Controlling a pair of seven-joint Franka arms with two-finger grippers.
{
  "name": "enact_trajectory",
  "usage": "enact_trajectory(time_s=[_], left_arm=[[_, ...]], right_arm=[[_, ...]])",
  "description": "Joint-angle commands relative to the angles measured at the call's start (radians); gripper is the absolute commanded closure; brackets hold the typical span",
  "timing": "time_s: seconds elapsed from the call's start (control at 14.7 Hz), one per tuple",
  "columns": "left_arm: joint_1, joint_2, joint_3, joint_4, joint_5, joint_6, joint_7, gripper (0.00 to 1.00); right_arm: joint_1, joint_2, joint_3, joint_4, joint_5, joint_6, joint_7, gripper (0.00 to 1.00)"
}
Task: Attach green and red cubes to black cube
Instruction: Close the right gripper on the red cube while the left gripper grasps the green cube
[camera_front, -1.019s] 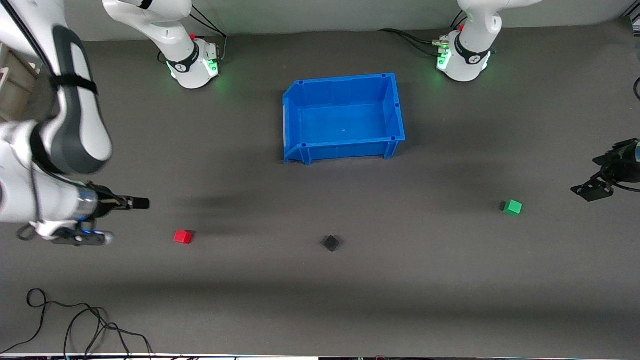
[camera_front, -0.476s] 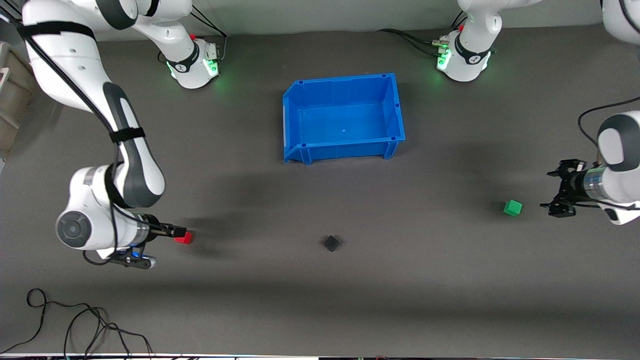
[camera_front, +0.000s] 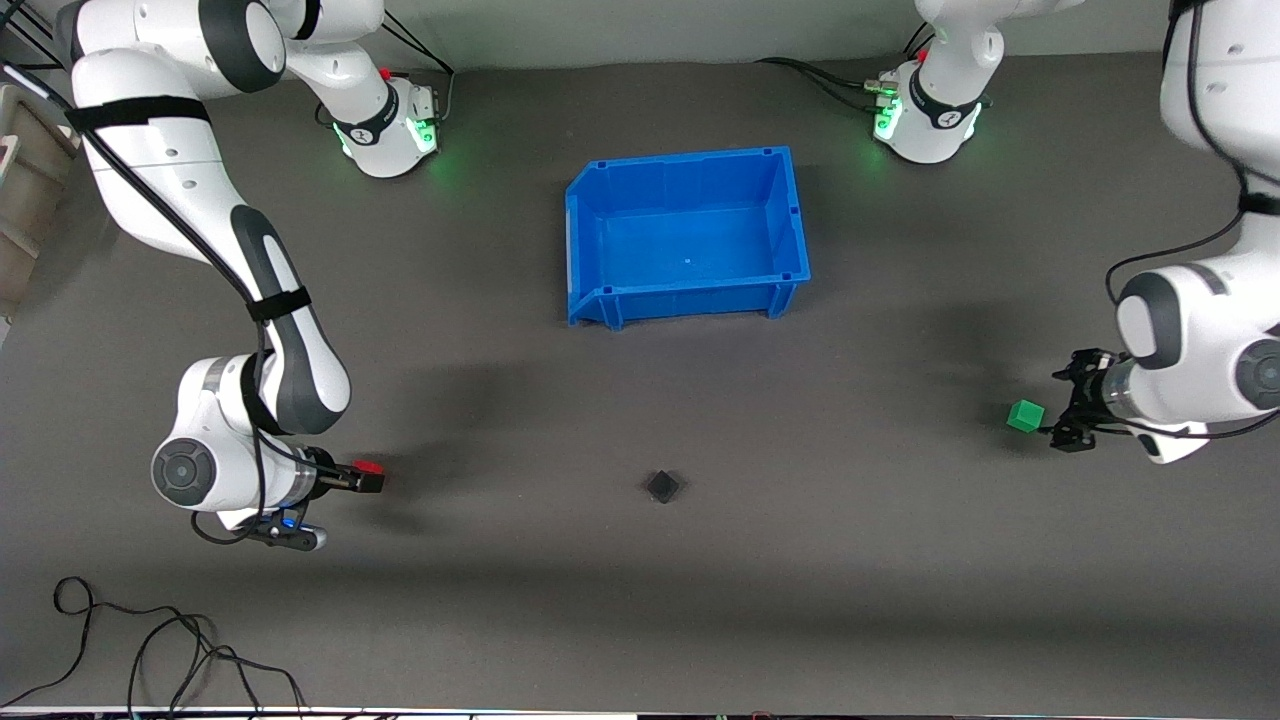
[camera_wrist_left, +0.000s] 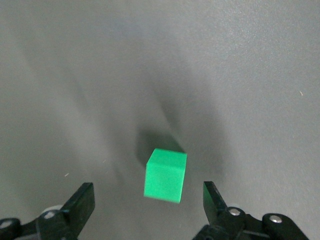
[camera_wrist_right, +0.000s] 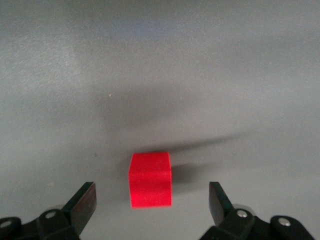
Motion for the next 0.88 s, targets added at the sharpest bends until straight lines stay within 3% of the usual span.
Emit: enact_trajectory(time_s=[0.0,0.54,0.61,0.75,0.82], left_arm=[[-0.011,0.012,0.006,0.021,0.002,0.013,0.043,0.03],[-0.012,0.075,0.006,0.017,0.034,0.079,0.121,0.10],[-0.009,0.075,0.006,0.020,0.037,0.076,0.124,0.10],[0.000,0.075,0.006,0.020,0.037,0.074,0.149,0.16],[0.003,0.075,0.006,0.020,0.037,0.076,0.166,0.21]], right_arm=[[0.003,0.031,-0.004,0.021,-0.002,0.025,0.017,0.00],[0.003,0.054,-0.004,0.009,-0.002,0.065,0.019,0.00],[0.005,0.056,-0.004,0.007,-0.002,0.065,0.019,0.05],[0.005,0.056,-0.004,0.007,0.000,0.065,0.019,0.33],[0.005,0.056,-0.004,0.007,-0.002,0.065,0.019,0.52]])
